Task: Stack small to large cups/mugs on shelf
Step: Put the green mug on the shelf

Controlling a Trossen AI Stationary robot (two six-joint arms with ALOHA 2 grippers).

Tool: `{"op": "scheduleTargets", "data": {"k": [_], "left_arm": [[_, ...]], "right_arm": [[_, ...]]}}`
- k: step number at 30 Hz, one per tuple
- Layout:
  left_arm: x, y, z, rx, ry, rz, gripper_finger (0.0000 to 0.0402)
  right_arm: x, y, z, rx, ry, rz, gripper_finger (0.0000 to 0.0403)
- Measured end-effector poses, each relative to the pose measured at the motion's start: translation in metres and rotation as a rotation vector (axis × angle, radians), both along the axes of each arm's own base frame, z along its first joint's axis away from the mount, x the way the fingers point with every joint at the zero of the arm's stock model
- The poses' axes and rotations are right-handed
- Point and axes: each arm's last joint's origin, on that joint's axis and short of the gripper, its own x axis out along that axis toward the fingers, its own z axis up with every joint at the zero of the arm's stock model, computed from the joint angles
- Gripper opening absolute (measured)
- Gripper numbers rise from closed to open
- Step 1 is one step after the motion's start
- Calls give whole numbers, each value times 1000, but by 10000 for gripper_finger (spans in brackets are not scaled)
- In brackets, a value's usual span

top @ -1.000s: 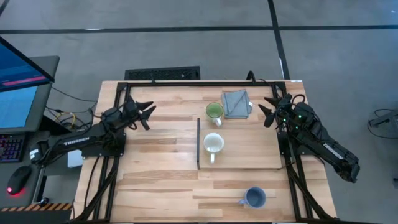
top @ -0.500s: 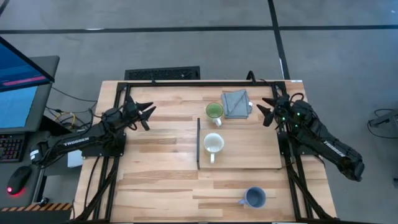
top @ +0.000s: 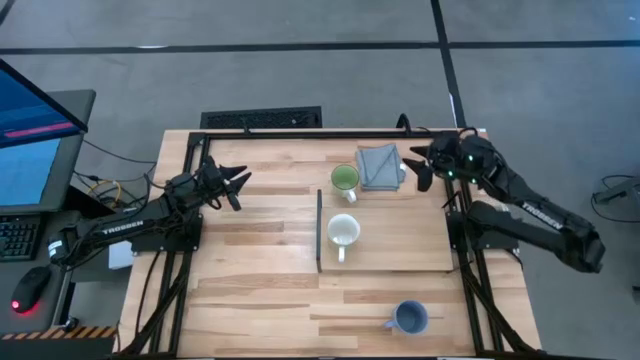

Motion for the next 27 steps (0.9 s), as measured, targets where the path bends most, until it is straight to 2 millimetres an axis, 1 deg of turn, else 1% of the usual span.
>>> {"op": "scheduleTargets", "data": {"k": [5,7,11,15,19,27], "left_arm": [[0,0,-2,-9,14,0,119],[0,0,-3,-17,31,0,119],[0,0,-4,-22,40,1,119],[0,0,-4,-22,39,0,119],[0,0,-4,-22,39,0,119],[0,0,-6,-22,58,0,119]], "right_arm": [[19,-10,17,9,30,33,261],[27,-13,23,-12,38,62,261],[47,-17,34,-100,6,123,261],[64,-19,42,-138,-46,163,261],[79,-20,39,-130,-4,205,261],[111,-27,27,-76,78,255,261]]}}
